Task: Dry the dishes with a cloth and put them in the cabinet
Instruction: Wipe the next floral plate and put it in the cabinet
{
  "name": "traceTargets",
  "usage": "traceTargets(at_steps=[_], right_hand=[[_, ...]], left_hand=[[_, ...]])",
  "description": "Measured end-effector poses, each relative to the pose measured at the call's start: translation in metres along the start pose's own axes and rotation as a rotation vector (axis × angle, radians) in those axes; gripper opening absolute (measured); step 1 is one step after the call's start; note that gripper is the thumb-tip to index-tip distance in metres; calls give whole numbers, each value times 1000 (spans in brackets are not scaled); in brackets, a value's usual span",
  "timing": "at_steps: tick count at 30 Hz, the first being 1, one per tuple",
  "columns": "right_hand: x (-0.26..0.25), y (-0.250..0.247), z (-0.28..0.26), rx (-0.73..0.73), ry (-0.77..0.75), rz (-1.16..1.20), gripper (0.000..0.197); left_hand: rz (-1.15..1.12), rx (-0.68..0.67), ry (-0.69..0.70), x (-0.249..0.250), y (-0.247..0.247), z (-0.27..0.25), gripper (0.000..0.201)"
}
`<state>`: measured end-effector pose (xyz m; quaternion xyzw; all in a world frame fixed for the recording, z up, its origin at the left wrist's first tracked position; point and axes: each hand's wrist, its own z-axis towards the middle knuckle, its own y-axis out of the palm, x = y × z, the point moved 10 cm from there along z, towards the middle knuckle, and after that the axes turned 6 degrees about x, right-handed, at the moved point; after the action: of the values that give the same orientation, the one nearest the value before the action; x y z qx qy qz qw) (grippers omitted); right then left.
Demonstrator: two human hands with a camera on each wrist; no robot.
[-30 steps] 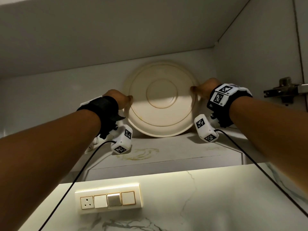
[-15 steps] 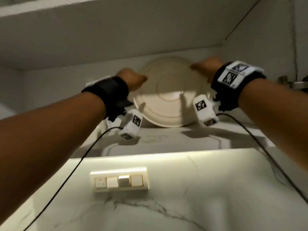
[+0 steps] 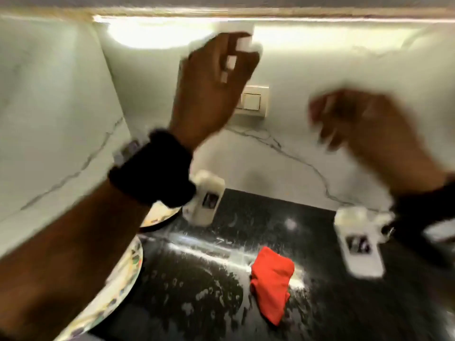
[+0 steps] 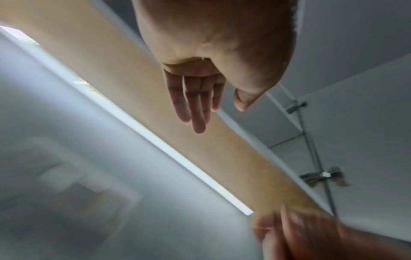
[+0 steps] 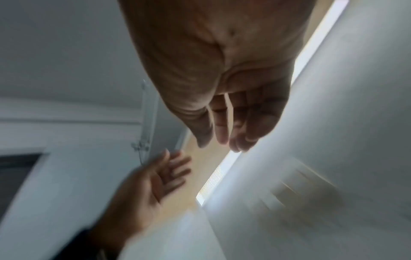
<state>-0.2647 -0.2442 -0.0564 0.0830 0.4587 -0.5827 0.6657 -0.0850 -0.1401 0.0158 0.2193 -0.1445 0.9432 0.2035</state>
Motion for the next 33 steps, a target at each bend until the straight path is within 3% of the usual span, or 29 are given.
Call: traceTargets(at_steps=[2, 4, 6, 9, 12, 14, 16, 18, 21, 23, 26, 28, 33], right_hand=[[64, 58, -45, -210, 66, -259, 30], [168, 127, -132, -590, 275, -580, 47], [238, 170, -206, -757, 399, -658, 69], [267, 196, -243, -744, 520, -661, 81], [277, 210, -247, -740, 574, -833, 69], [304, 210, -250, -665, 643, -802, 66], [339, 223, -257, -660, 588, -702, 56], [291, 236, -236, -607, 619, -600, 49], [205, 252, -195, -234, 670, -358, 18], [182, 271, -181, -103, 741, -184, 27], [166, 316, -174, -117, 757, 18, 37], [162, 344, -175, -152, 815, 111, 33], [145, 388, -171, -181, 852, 215, 30]], left_hand=[[61, -48, -211, -70, -5, -49, 32], [122, -64, -457, -153, -21, -123, 33], [220, -89, -640, -215, -48, -180, 29], [314, -75, -844, -275, -107, -244, 27], [448, -45, -1038, -328, -188, -303, 28], [590, 11, -1131, -354, -249, -336, 29], [788, 85, -1225, -367, -312, -366, 33], [894, 124, -1383, -374, -360, -403, 41], [770, 142, -1679, -405, -391, -471, 55], [665, 121, -1750, -425, -396, -497, 56], [598, 60, -1760, -417, -397, -487, 38], [587, 41, -1769, -416, -401, -486, 41], [402, 135, -1710, -413, -399, -482, 40]])
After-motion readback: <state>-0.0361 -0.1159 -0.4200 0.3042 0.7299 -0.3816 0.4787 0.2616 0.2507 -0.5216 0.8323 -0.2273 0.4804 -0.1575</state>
